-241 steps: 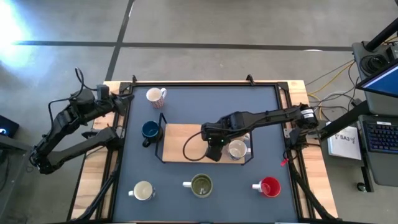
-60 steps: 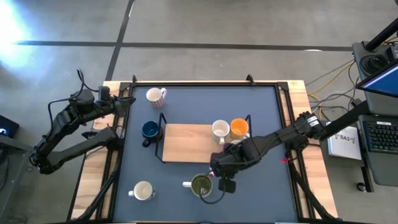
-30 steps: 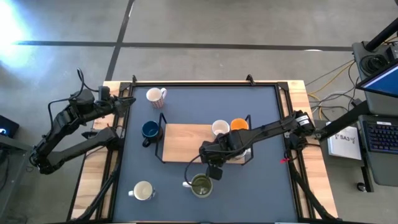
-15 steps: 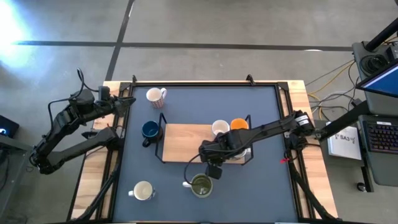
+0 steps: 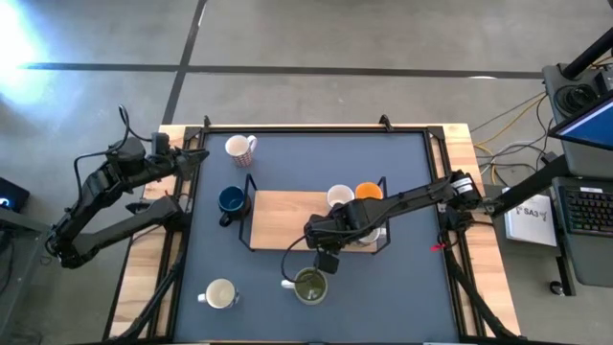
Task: Place coffee mugs
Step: Put the red mug on the shelf
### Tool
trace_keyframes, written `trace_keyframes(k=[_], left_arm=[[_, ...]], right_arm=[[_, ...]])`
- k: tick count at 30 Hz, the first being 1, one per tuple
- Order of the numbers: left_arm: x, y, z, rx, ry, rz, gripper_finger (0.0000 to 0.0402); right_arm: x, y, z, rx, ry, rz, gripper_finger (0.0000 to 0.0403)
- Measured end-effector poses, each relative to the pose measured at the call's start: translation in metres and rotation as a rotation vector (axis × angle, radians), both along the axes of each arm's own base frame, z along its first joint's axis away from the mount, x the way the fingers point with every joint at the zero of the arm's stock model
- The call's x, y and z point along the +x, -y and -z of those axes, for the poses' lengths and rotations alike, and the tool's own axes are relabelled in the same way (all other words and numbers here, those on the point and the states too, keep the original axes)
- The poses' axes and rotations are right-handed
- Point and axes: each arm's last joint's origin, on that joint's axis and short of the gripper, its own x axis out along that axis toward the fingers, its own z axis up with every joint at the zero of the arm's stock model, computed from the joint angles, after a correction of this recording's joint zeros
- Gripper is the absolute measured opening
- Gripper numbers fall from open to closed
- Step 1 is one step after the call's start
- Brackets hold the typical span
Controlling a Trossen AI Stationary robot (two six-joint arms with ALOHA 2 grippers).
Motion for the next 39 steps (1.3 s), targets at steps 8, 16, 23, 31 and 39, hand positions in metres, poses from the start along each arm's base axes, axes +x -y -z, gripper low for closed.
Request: trace_keyframes(k=[8,16,23,31,39], left_arm=[[0.0,0.0,0.0,0.011,-0.008,0.004,0.0107],[0.0,0.0,0.002,0.001,-0.023,0.005,0.0107],[-0.001,0.001,0.004,-0.014,-0.041,0.005,0.0107],[-0.001,0.001,0.004,-0.014,-0.042,0.005,0.0107],[-0.001,0.001,0.004,-0.013,-0.043,0.006,0.0107]], right_arm=[[0.0,0.0,0.0,0.009,0.002,0.02,0.0051],[0.002,-0.001,-0.003,0.026,0.016,0.037,0.0053],[0.005,-0.002,-0.021,0.043,0.078,0.036,0.0054],[0.012,0.0,-0.043,0.015,0.18,0.157,0.0054],[0.031,0.005,-0.016,0.077,0.112,0.439,0.0054]])
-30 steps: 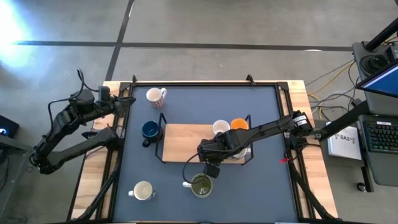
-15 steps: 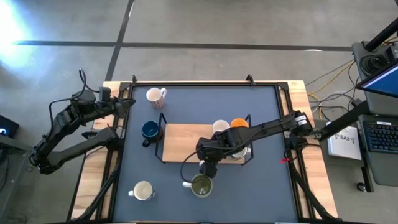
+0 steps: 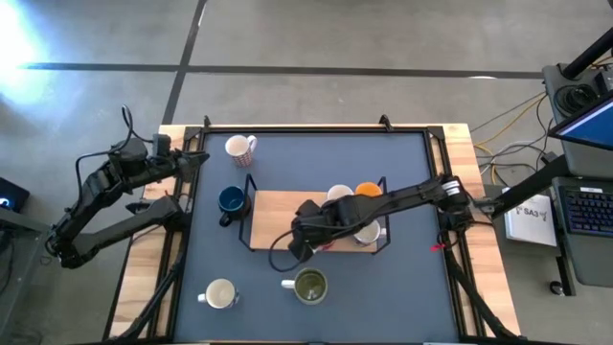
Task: Place coffee mugs
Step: Put the red mug on the shelf
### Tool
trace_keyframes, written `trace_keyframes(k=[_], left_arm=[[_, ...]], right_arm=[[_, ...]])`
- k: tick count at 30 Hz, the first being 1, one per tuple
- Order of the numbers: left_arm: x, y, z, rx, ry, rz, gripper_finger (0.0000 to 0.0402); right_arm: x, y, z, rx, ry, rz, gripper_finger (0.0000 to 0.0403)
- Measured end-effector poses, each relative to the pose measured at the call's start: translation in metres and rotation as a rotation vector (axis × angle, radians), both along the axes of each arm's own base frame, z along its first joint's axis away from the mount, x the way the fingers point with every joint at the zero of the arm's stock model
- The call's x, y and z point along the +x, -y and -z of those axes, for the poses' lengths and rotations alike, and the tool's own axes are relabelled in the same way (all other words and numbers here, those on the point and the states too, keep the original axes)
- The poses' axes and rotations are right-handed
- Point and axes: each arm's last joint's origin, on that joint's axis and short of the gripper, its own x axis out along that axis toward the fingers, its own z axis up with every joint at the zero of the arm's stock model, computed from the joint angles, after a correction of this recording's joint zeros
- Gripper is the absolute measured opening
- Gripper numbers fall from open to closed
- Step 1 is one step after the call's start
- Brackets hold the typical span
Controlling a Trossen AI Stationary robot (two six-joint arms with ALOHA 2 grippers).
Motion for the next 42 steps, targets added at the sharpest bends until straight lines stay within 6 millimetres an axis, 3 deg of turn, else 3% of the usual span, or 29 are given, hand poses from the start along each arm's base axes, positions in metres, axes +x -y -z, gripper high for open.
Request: trace_keyframes(k=[8,15,23,42], left_arm=[[0.0,0.0,0.0,0.001,-0.001,0.0,0.0107],[-0.002,0.001,0.0,0.01,-0.001,0.004,0.0107],[-0.003,0.002,0.002,0.0,-0.021,0.004,0.0107],[-0.003,0.002,0.003,-0.002,-0.023,0.004,0.0107]], right_arm=[[0.015,-0.002,0.019,-0.017,-0.037,-0.025,0.0052],[0.012,-0.001,0.011,-0.051,-0.095,-0.065,0.0015],[0.003,-0.003,-0.001,-0.048,-0.157,-0.087,0.0015],[-0.004,-0.009,0.011,-0.067,-0.279,-0.126,0.0013]])
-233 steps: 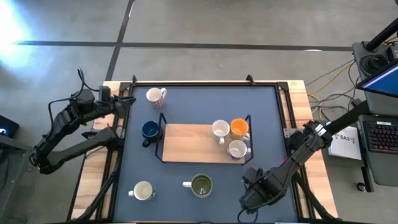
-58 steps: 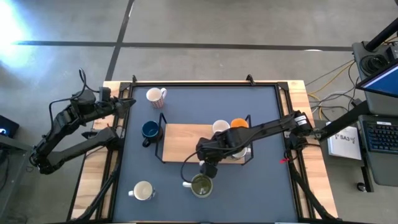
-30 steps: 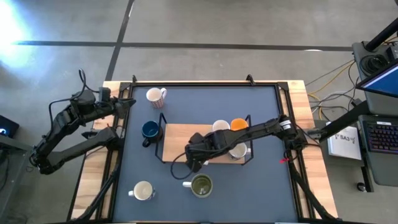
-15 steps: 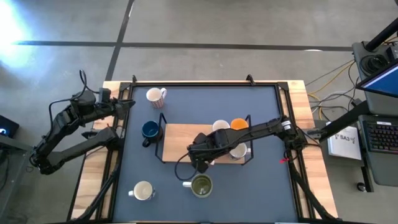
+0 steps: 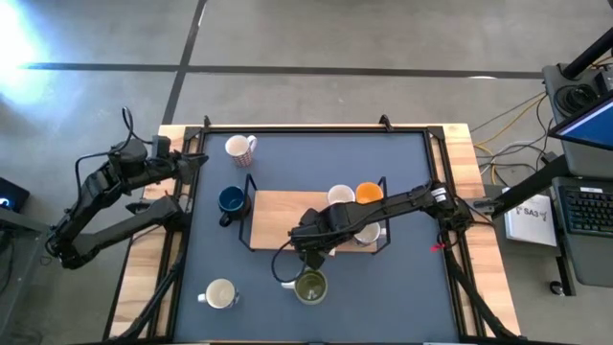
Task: Place coffee mugs
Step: Put the red mug on the shelf, then put the light blue mug on the shelf
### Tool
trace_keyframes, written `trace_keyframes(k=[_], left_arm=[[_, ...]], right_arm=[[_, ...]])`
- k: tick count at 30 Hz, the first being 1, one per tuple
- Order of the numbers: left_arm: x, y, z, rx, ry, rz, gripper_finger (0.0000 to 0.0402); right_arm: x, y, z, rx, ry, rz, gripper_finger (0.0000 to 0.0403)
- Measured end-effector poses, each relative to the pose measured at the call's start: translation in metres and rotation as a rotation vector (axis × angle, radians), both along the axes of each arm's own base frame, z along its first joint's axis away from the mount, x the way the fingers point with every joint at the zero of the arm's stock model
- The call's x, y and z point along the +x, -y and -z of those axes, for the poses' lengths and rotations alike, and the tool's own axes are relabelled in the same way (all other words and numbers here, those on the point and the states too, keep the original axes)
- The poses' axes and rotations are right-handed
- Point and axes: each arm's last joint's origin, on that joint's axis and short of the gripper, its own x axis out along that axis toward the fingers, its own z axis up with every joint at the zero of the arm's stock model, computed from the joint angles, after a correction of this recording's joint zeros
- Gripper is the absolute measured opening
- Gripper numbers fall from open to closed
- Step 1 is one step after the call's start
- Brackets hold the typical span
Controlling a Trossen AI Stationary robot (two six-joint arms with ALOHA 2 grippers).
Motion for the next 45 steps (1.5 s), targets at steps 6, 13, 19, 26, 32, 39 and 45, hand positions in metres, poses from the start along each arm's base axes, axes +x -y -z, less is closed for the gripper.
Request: trace_keyframes(k=[6,13,19,26,32,39,45], left_arm=[[0.0,0.0,0.001,0.001,-0.012,0.003,0.0107],[-0.001,0.001,0.001,0.002,-0.014,0.004,0.0107],[-0.003,0.002,0.001,0.0,-0.001,0.001,0.0107],[-0.005,0.005,0.001,-0.023,0.033,0.03,0.0107],[-0.003,0.007,0.001,-0.065,0.053,0.11,0.0107],[0.01,-0.003,0.011,-0.186,-0.081,0.089,0.0107],[0.031,-0.02,0.019,-0.209,-0.234,0.121,0.0107]], right_arm=[[0.0,0.0,-0.001,0.0,-0.001,0.0,0.0014],[-0.002,0.001,-0.002,-0.002,-0.006,-0.012,0.0052],[-0.005,0.001,-0.008,0.006,0.005,-0.024,0.0079],[-0.015,0.002,-0.033,0.032,0.092,-0.001,0.0083],[-0.018,-0.008,-0.054,0.059,0.232,-0.04,0.0073],[-0.025,-0.02,-0.062,0.069,0.263,-0.082,0.0071],[-0.034,-0.029,-0.067,0.06,0.256,-0.151,0.008]])
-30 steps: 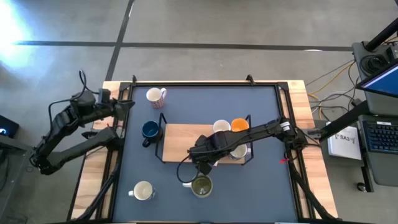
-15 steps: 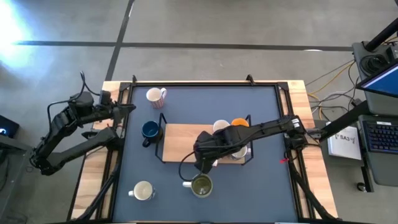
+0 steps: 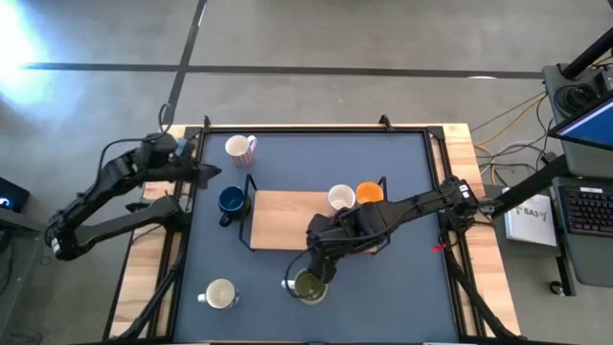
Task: Place coffee mugs
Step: Put the light blue mug on the shelf
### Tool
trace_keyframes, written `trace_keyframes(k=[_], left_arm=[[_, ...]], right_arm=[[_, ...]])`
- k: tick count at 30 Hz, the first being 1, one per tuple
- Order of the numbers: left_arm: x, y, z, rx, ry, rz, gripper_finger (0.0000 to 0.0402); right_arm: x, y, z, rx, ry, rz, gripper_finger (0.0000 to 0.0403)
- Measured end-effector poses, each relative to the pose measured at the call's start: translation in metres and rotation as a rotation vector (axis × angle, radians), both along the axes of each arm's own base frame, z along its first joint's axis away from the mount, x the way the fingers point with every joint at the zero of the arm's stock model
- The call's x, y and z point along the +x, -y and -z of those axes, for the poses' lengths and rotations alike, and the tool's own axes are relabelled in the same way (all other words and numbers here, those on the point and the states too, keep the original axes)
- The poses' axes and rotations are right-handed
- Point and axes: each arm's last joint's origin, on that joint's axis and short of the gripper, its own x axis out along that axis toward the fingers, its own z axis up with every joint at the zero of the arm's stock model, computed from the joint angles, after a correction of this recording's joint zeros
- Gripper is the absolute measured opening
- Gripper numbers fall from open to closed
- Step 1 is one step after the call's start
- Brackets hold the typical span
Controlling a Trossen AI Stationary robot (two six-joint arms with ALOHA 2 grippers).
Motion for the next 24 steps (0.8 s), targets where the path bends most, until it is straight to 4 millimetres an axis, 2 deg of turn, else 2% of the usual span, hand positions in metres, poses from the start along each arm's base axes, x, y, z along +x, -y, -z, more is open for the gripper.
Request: trace_keyframes(k=[5,14,20,24], left_arm=[[0.015,-0.013,0.007,0.025,-0.121,0.022,0.0107],[0.042,-0.036,0.019,0.075,-0.245,0.053,0.0107],[0.057,-0.05,0.031,0.102,-0.365,0.017,0.0107],[0.07,-0.061,0.038,0.114,-0.387,0.019,0.0107]], right_arm=[[-0.012,-0.004,-0.006,-0.049,-0.025,-0.089,0.008],[-0.023,0.006,-0.005,-0.261,-0.111,-0.187,0.0074],[-0.034,0.025,-0.013,-0.373,-0.176,-0.178,0.0081],[-0.046,0.04,-0.022,-0.415,-0.14,-0.129,0.0079]])
